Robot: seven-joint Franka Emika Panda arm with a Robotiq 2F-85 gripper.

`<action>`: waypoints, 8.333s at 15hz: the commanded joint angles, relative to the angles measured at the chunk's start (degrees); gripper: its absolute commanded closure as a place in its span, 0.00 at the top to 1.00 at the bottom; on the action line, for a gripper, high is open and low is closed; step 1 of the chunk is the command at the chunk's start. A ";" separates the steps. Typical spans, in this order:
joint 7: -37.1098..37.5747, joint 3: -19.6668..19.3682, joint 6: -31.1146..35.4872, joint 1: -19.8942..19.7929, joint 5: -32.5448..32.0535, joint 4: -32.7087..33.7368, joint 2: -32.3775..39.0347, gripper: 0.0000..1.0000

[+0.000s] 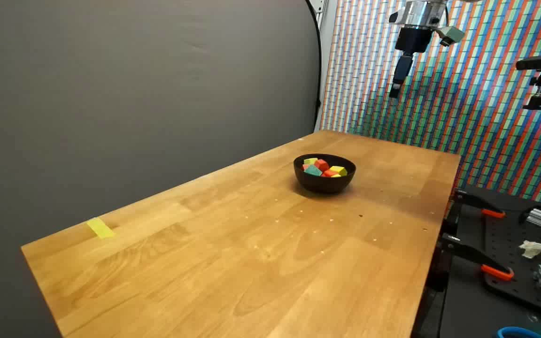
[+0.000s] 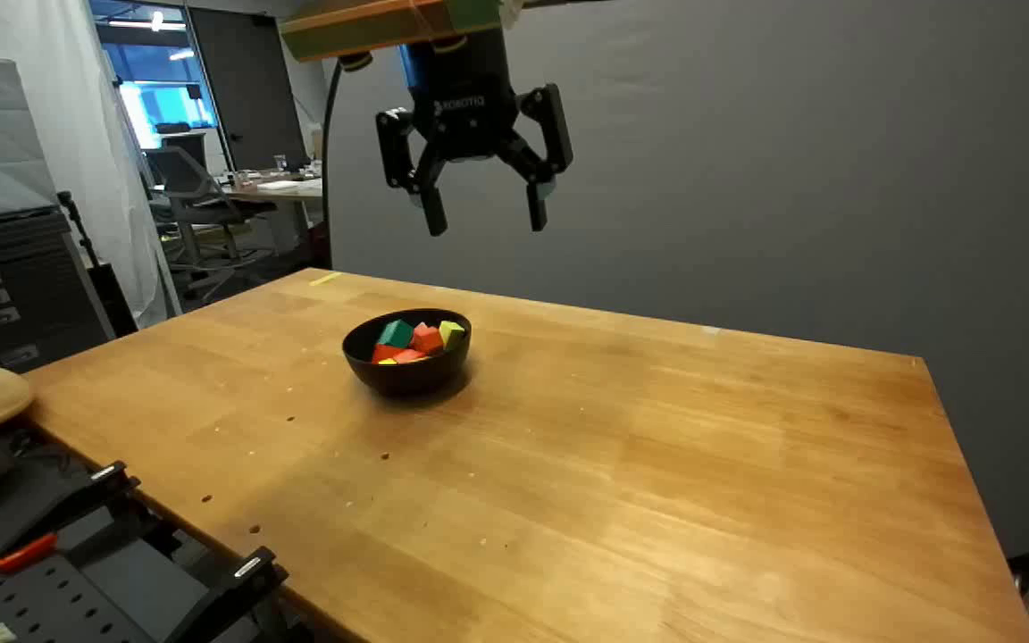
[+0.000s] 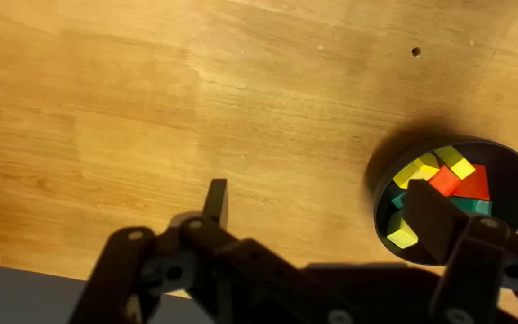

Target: Take the blocks in the bowl and put them on the table

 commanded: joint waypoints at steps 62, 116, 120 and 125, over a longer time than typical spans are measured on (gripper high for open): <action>22.24 16.18 11.07 11.44 -25.38 12.42 31.74 0.31; -17.43 30.30 -9.90 13.08 -4.37 35.99 39.00 0.16; -16.06 30.31 -11.46 13.72 -4.97 44.63 47.46 0.16; -14.53 29.66 -12.97 14.99 -6.35 51.86 53.44 0.32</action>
